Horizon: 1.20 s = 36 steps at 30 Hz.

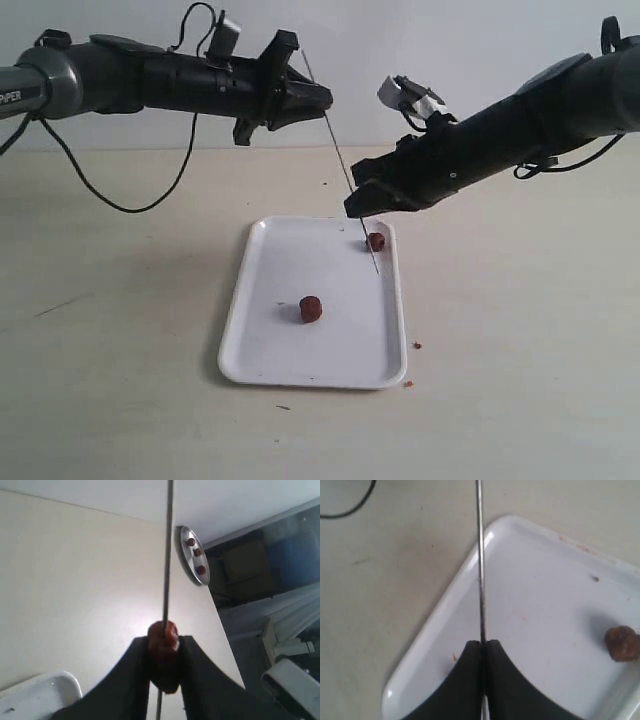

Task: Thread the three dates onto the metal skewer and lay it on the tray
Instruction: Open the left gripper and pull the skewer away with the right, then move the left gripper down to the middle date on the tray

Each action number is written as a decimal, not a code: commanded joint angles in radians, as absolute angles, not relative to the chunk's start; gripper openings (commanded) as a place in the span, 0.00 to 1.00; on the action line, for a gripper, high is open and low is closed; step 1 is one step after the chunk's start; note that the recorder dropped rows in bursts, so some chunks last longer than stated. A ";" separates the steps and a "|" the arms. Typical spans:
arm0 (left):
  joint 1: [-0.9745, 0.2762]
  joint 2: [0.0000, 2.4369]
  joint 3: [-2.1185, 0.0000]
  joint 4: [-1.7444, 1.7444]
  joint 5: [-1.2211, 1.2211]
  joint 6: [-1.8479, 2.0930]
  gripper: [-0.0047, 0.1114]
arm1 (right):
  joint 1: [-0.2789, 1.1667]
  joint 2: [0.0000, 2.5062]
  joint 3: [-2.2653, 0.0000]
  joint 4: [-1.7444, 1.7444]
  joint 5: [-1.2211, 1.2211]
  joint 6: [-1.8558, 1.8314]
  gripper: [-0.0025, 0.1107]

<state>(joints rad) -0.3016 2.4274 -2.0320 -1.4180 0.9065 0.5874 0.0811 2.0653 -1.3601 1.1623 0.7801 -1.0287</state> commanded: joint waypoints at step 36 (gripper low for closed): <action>-0.458 2.404 -2.038 -0.552 1.065 0.531 0.60 | -0.201 2.037 -1.361 1.106 0.922 -1.071 0.02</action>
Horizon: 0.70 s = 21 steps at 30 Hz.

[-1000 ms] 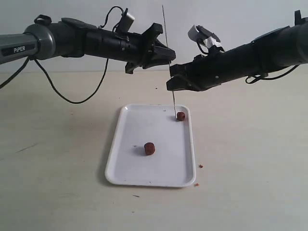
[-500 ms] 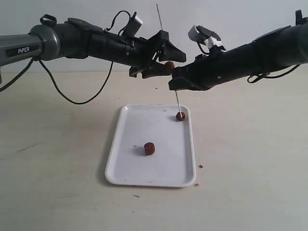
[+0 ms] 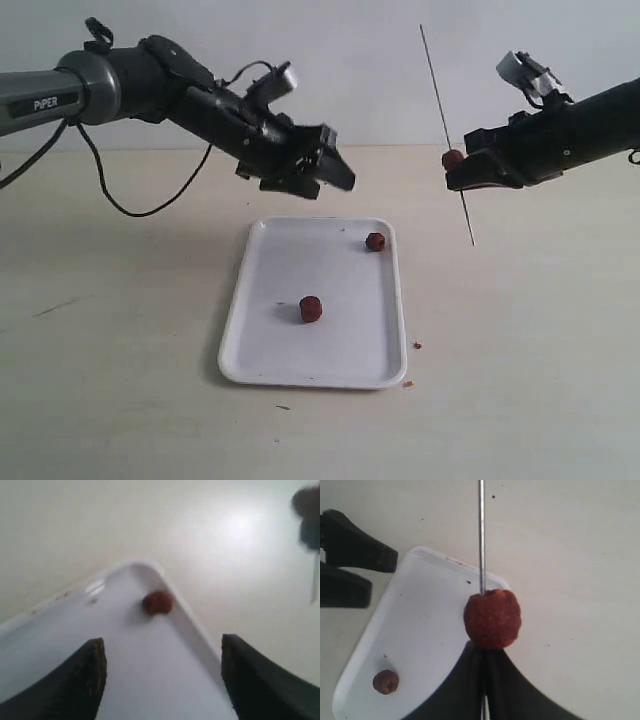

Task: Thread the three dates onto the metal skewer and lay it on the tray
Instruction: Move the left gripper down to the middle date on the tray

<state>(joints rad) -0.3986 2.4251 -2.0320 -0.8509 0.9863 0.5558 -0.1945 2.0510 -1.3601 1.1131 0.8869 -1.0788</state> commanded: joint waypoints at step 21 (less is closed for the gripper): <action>-0.656 2.352 -1.998 -0.186 1.221 0.567 0.56 | -0.199 2.037 -1.361 1.123 0.961 -1.079 0.02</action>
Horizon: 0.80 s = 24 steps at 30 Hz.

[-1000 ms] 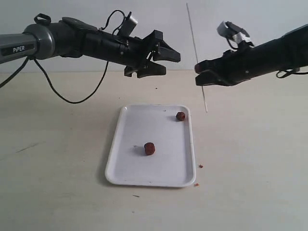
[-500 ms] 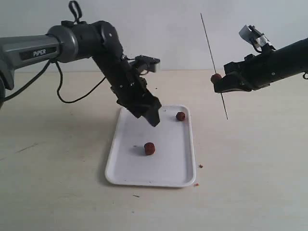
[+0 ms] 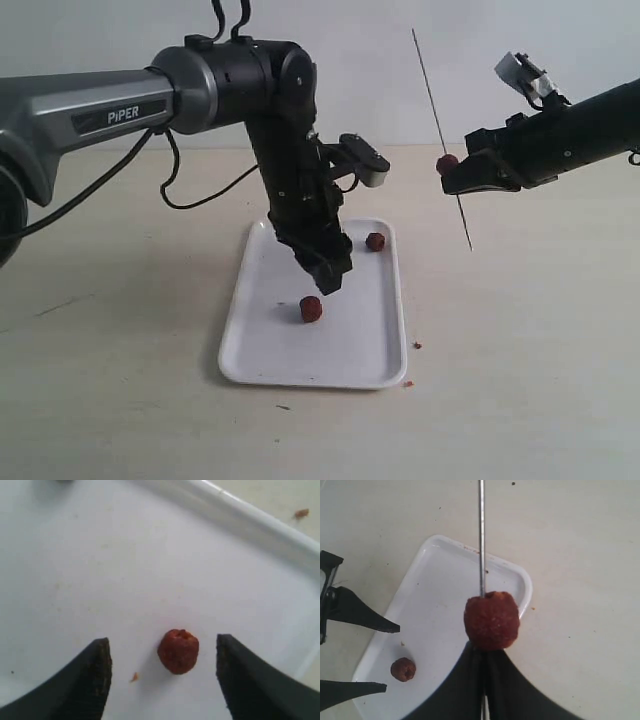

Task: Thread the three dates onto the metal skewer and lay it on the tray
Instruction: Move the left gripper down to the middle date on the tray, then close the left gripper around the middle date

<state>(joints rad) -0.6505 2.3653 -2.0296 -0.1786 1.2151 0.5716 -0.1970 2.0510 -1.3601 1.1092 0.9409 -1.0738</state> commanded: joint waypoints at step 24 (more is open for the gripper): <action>-0.667 2.352 -1.872 -0.160 1.107 0.728 0.56 | -0.199 2.037 -1.361 1.125 0.974 -1.079 0.02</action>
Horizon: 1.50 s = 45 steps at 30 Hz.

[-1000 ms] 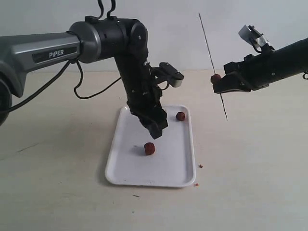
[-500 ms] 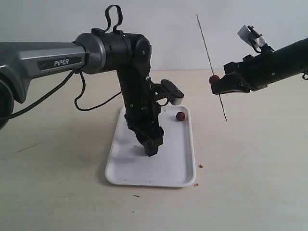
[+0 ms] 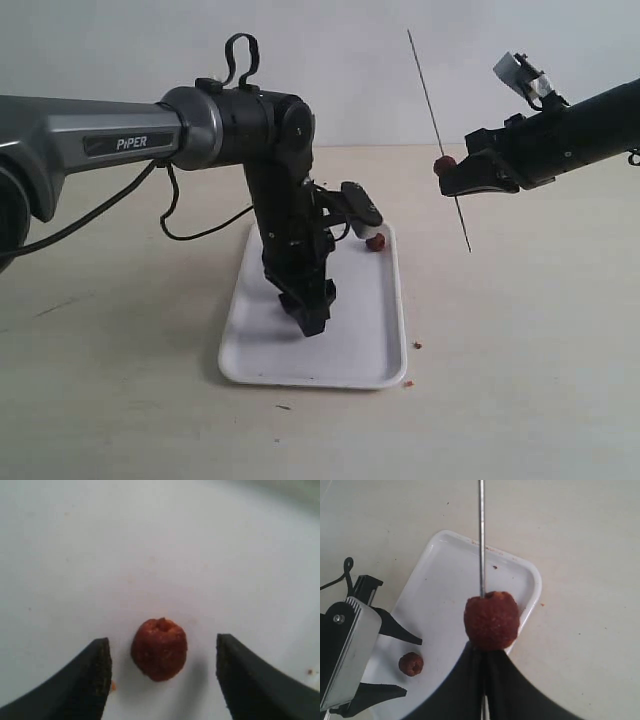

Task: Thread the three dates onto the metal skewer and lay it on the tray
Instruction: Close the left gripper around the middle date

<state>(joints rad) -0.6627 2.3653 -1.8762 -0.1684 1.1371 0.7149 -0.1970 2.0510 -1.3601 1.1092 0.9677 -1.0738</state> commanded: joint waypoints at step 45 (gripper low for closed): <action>-0.661 2.380 -1.872 -0.221 1.070 0.785 0.37 | -0.199 2.037 -1.361 1.121 0.989 -1.079 0.02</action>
<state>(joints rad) -0.6627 2.3788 -1.8762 -0.2118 1.0798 0.7886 -0.1970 2.0510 -1.3601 1.1110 0.9712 -1.0738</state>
